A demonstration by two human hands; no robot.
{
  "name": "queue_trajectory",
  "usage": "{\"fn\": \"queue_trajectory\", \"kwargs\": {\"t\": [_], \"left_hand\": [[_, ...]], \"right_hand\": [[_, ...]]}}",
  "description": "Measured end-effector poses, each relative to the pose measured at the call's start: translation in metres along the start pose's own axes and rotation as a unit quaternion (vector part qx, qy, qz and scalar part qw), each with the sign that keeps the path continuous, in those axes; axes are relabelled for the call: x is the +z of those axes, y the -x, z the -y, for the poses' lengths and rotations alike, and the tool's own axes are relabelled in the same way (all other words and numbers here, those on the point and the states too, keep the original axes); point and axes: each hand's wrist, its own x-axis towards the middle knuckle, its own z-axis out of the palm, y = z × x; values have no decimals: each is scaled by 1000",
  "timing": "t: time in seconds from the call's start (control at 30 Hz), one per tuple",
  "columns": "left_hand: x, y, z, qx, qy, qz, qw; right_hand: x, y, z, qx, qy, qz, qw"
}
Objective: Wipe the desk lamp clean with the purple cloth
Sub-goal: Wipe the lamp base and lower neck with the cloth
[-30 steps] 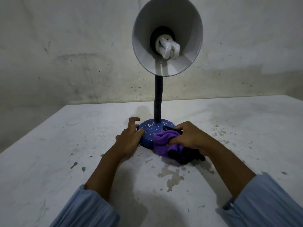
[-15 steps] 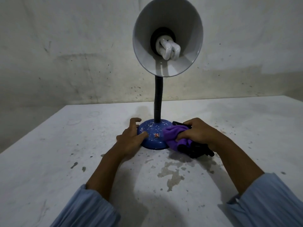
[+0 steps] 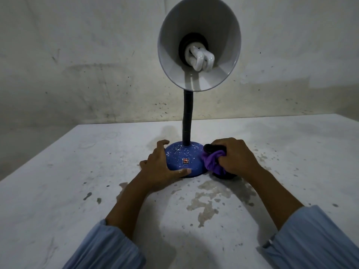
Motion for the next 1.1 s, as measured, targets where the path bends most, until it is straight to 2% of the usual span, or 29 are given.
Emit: {"fn": "queue_trajectory", "kwargs": {"t": [0.1,0.2,0.27,0.33,0.4,0.5,0.6,0.67,0.73,0.8,0.87,0.97,1.0,1.1], "left_hand": [[1,1,0,-1,-3,-3,1000],[0,0,0,-1,3,-7,1000],[0,0,0,2,3,-6,1000],[-1,0,1,4,6,-5,1000],[-2,1,1,2,9,-3,1000],[-1,1,1,2,1,-5,1000],[-1,1,-1,-2,0,-2,1000],[-1,-1,0,-1,3,-2,1000],[-2,0,0,2,5,0,1000],[-2,-1,1,0,3,1,1000],[-2,-2,2,-2,6,1,1000],[-1,-3,2,-1,4,2,1000],[-1,-3,2,-1,4,1,1000],[-1,-2,3,3,5,-1,1000]], "right_hand": [[1,2,-11,33,55,-75,995],[0,-1,-8,-1,-37,-117,992],[1,-3,0,-58,-64,-71,994],[7,-4,4,-78,-10,-14,997],[9,-9,0,-49,39,-9,998],[2,-26,-6,12,75,-45,996],[-4,-40,-7,25,18,-43,999],[-4,-47,-5,7,-38,22,999],[-5,-51,-5,9,-28,58,998],[-3,-58,-10,30,26,49,998],[2,-58,-14,51,89,7,995],[6,-59,-12,30,39,-75,996],[6,-59,-10,9,16,-78,997],[7,-63,-1,-35,-27,17,999]]}}
